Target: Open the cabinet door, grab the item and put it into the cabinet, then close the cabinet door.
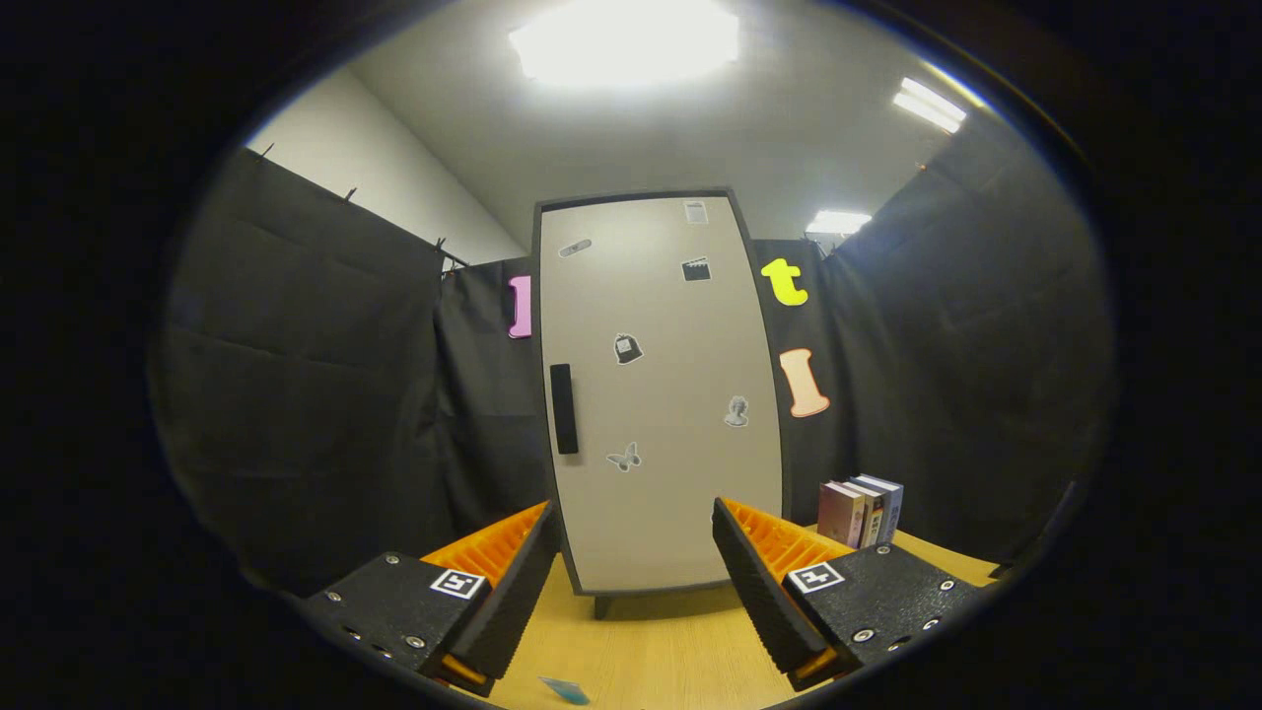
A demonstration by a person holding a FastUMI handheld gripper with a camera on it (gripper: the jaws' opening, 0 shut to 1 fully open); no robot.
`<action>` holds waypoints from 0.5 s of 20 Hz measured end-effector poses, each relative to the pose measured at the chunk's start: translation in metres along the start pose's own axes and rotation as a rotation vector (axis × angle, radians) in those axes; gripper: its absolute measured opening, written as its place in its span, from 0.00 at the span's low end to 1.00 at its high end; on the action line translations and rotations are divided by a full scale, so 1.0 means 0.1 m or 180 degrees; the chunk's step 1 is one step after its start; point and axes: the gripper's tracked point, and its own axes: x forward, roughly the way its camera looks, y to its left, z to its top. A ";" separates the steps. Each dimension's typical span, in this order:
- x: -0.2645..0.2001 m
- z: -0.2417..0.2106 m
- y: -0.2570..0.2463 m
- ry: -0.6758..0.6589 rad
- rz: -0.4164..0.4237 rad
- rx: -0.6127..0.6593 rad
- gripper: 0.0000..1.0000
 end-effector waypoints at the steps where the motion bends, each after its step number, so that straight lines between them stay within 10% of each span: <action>1: 0.08 0.01 0.03 -0.0011 0.0025 0.0003 0.95; 10: 0.83 0.22 0.28 -0.0051 0.0252 0.0094 0.95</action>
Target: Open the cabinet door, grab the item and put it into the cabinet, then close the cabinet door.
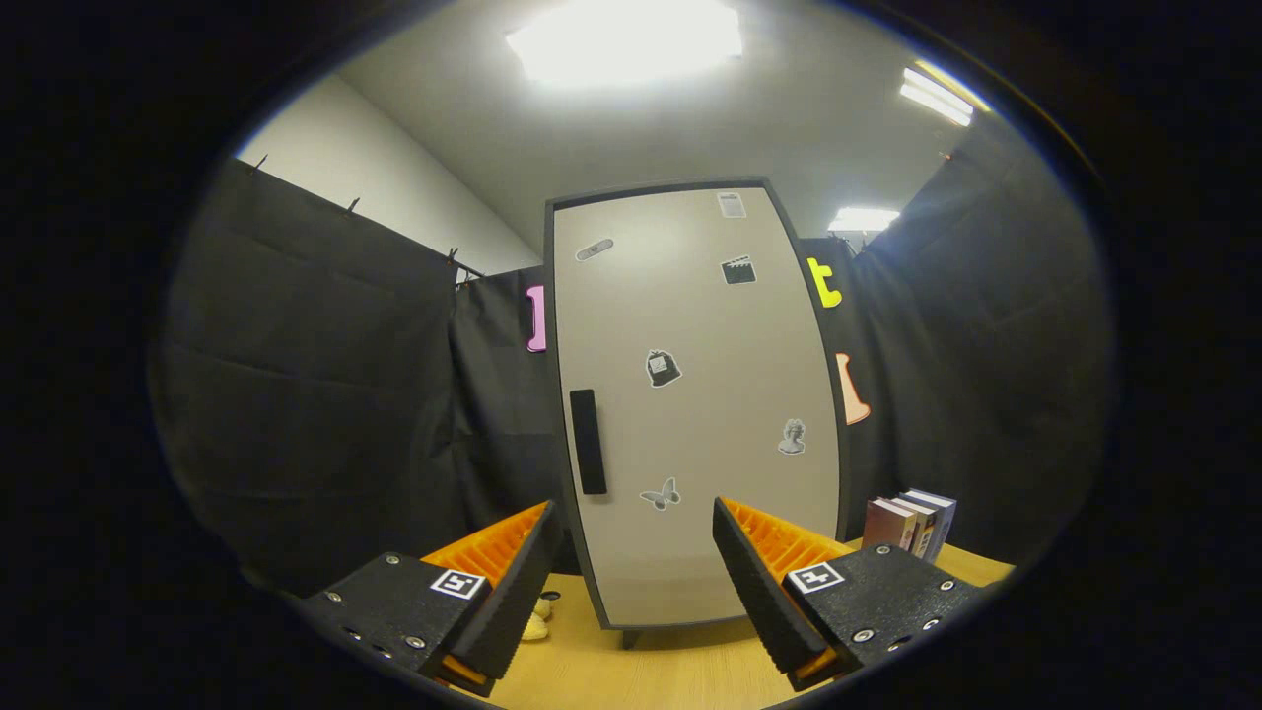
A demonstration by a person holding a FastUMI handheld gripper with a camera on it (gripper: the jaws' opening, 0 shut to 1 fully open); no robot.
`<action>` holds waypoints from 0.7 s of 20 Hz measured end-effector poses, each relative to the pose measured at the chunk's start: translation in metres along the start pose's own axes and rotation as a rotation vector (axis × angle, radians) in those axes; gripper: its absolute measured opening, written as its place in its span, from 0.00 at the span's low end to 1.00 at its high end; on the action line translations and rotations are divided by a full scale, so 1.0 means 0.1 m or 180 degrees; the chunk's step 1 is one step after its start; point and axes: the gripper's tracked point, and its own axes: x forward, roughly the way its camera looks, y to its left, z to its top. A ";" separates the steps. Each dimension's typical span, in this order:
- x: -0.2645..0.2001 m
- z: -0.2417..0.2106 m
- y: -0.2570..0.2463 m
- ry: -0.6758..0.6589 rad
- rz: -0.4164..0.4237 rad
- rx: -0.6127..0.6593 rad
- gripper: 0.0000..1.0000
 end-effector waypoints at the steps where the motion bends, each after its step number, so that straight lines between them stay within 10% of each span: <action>1: 0.08 -0.02 0.02 0.0034 0.0036 -0.0018 0.95; 14: 1.27 0.07 0.34 0.0169 0.0281 -0.0081 0.95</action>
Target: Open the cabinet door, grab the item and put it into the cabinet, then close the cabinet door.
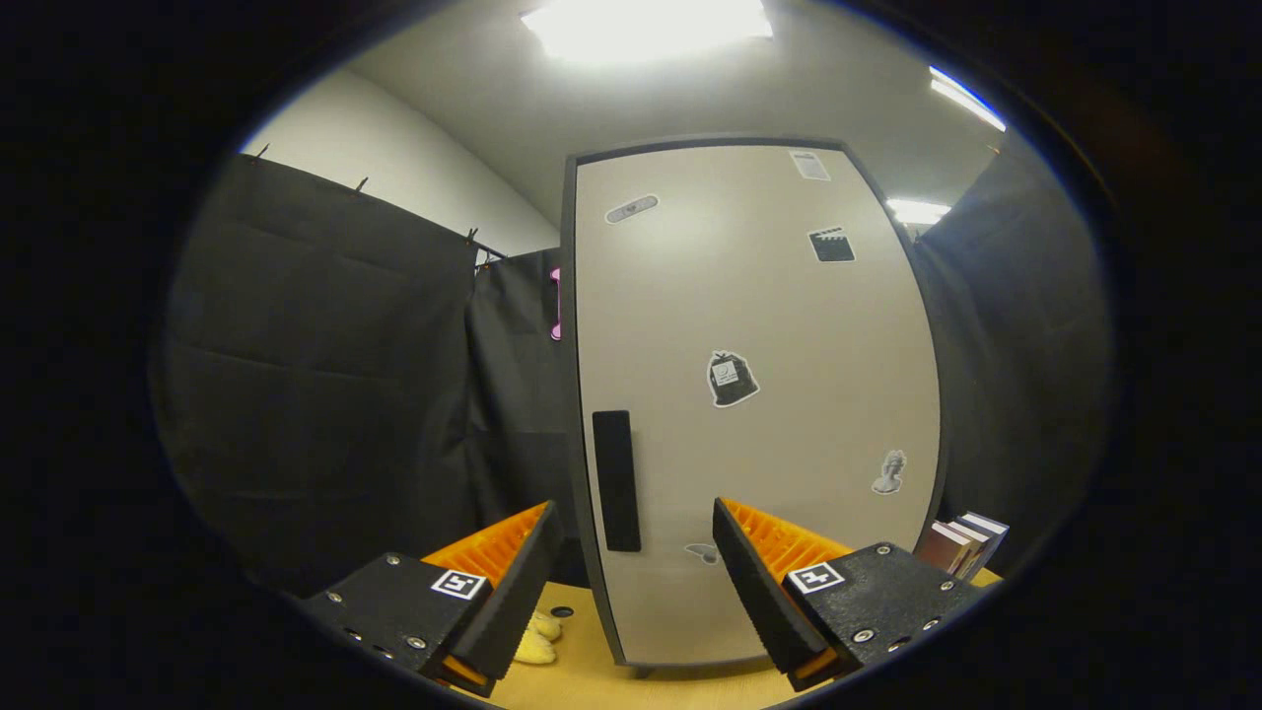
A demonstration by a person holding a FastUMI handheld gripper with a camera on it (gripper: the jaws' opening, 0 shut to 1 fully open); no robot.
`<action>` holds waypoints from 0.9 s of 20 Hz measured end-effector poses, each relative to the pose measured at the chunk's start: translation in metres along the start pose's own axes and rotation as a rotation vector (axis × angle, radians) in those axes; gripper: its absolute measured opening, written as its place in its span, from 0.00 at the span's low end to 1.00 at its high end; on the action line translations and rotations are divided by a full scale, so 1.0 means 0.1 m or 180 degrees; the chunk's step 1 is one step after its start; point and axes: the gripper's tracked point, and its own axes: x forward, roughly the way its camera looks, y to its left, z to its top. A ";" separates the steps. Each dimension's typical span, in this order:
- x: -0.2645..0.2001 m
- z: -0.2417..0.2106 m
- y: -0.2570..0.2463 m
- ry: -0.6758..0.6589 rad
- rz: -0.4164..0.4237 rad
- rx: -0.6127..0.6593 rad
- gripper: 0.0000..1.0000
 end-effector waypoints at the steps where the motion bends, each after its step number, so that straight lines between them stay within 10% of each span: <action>1: 0.09 -0.01 0.02 0.0030 0.0014 0.0009 0.95; 11: 0.87 -0.34 0.06 0.0501 0.0010 -0.0079 0.88; 18: 1.13 -0.29 0.10 0.0471 0.0005 -0.0052 0.57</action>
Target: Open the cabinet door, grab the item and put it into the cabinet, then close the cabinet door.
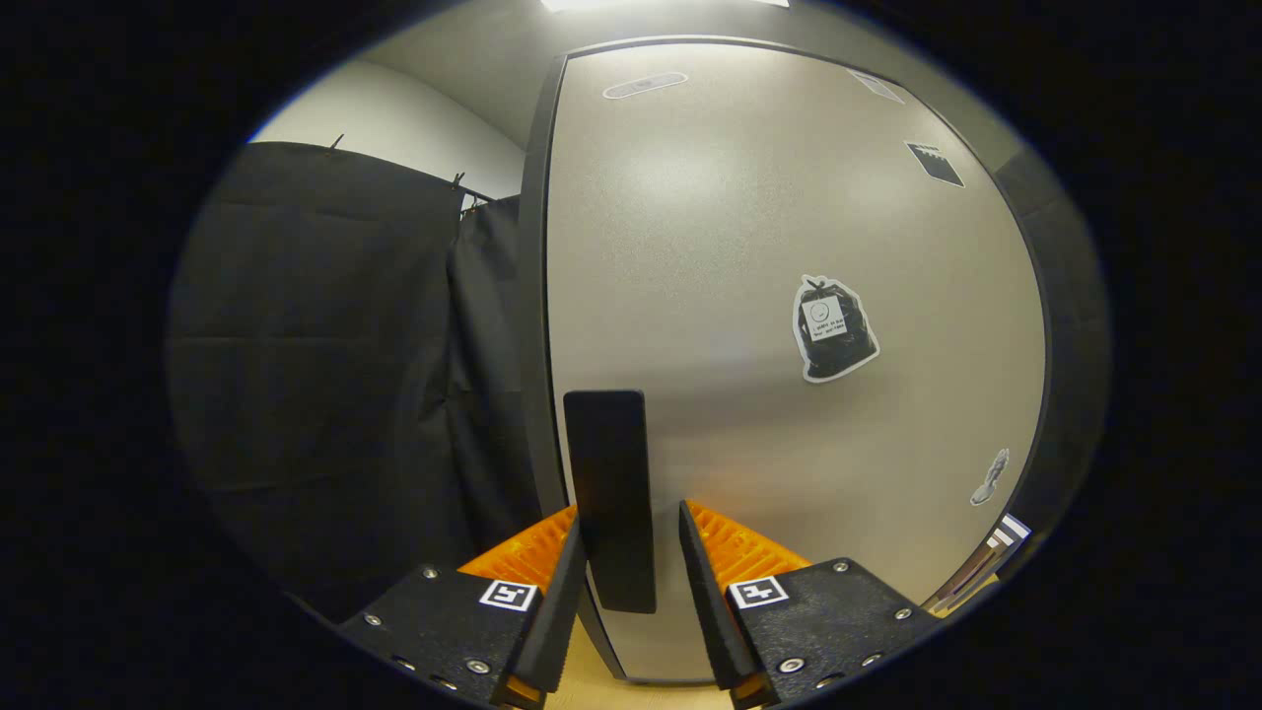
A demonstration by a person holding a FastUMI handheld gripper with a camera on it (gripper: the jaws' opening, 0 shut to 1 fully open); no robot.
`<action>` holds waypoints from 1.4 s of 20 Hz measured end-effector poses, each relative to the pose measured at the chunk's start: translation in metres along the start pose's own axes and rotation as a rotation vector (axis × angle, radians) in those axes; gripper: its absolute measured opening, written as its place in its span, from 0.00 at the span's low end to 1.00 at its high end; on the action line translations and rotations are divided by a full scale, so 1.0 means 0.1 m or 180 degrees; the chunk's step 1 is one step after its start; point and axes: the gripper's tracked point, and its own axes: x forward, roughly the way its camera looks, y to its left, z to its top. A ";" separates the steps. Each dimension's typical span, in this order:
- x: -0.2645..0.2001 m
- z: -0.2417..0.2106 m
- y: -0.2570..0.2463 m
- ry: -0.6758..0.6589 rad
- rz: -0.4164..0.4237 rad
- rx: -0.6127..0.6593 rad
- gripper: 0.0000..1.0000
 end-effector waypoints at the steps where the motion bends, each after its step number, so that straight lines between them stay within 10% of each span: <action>1: 0.00 -0.01 0.04 0.0023 0.0049 -0.0049 0.53; 6: -0.01 -0.03 0.03 0.0185 -0.0083 -0.0044 0.24; 28: -0.50 -0.01 0.06 0.0250 0.0392 -0.0024 0.22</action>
